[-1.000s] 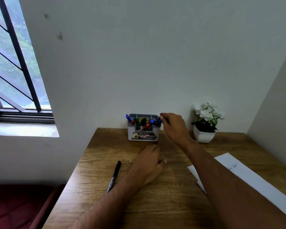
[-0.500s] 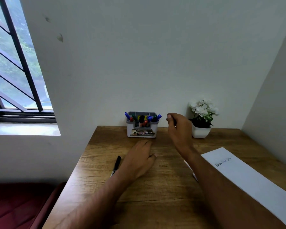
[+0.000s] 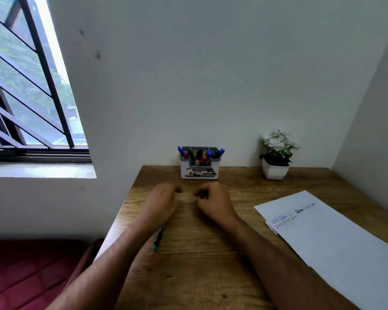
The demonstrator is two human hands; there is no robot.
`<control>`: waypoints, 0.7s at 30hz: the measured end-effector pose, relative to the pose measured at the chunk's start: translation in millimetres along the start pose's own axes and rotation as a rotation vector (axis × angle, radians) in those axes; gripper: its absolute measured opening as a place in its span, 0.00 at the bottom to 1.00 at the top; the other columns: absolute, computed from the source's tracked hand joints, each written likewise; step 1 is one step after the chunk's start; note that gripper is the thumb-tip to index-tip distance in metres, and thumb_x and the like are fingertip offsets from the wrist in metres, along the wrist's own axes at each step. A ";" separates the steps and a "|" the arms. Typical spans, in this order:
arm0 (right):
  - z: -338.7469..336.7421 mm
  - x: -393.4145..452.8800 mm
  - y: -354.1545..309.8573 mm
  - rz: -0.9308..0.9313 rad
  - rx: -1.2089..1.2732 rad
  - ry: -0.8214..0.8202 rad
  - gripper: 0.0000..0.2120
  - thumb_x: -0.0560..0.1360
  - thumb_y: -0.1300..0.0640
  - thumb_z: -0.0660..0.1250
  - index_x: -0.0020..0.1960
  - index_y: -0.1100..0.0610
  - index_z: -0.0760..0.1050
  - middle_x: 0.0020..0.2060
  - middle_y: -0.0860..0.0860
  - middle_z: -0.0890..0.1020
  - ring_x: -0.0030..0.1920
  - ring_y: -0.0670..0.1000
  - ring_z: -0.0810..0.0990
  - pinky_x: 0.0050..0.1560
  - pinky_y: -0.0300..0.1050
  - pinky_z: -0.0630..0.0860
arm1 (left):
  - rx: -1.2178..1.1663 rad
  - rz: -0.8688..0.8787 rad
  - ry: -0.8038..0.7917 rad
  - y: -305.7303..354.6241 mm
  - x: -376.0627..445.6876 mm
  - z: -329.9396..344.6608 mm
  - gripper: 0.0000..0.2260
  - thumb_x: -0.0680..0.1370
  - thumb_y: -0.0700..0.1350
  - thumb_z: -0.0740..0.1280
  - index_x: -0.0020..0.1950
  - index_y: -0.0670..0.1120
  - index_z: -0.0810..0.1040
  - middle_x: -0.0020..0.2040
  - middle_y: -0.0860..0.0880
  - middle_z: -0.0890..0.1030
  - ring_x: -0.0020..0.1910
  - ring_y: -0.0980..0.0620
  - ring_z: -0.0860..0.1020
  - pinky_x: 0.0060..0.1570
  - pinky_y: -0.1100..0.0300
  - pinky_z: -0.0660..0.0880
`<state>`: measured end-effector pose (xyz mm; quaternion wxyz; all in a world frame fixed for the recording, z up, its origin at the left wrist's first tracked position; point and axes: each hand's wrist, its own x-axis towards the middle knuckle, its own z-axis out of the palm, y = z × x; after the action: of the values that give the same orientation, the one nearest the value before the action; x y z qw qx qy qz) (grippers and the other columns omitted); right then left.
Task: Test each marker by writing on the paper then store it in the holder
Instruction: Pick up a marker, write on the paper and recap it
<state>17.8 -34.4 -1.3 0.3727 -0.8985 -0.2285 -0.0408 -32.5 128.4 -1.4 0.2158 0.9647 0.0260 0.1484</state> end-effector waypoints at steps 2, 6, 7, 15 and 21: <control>7.6 -5.0 -8.0 0.016 0.013 -0.059 0.08 0.76 0.62 0.72 0.54 0.56 0.83 0.49 0.50 0.85 0.45 0.44 0.82 0.46 0.38 0.81 | 0.005 -0.014 -0.013 -7.2 -1.6 -5.3 0.14 0.77 0.37 0.63 0.57 0.53 0.80 0.58 0.54 0.80 0.53 0.59 0.76 0.55 0.64 0.73; 20.2 -11.6 -21.3 0.019 0.010 -0.135 0.04 0.74 0.59 0.73 0.48 0.55 0.85 0.42 0.47 0.85 0.40 0.43 0.83 0.42 0.40 0.83 | 0.070 0.020 -0.070 -13.5 -6.7 -10.7 0.13 0.76 0.37 0.67 0.51 0.54 0.82 0.53 0.57 0.80 0.45 0.62 0.74 0.44 0.70 0.70; 22.4 -12.7 -24.5 0.026 0.010 -0.146 0.03 0.73 0.58 0.74 0.47 0.54 0.85 0.40 0.47 0.85 0.40 0.43 0.83 0.42 0.42 0.84 | 0.076 0.028 -0.074 -14.5 -7.8 -10.5 0.12 0.76 0.38 0.68 0.50 0.55 0.82 0.52 0.57 0.80 0.44 0.63 0.73 0.42 0.70 0.69; 34.5 -19.7 -40.4 0.024 -0.048 -0.128 0.08 0.69 0.52 0.75 0.37 0.53 0.79 0.31 0.48 0.80 0.32 0.44 0.79 0.29 0.39 0.73 | 0.065 0.019 -0.046 -16.0 -10.0 -7.0 0.12 0.75 0.37 0.68 0.49 0.55 0.82 0.49 0.58 0.79 0.45 0.61 0.74 0.44 0.70 0.68; 27.5 -20.0 -40.1 0.053 -0.124 -0.100 0.05 0.67 0.55 0.74 0.38 0.56 0.82 0.32 0.49 0.83 0.35 0.47 0.82 0.38 0.51 0.84 | 0.013 0.018 -0.036 -14.2 -10.7 -5.2 0.12 0.77 0.37 0.67 0.46 0.55 0.82 0.46 0.58 0.80 0.42 0.64 0.74 0.38 0.72 0.67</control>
<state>-20.4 1.7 0.2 0.3054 -0.9264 -0.2203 0.0000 -44.1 142.1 -5.8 0.2085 0.9688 0.0142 0.1329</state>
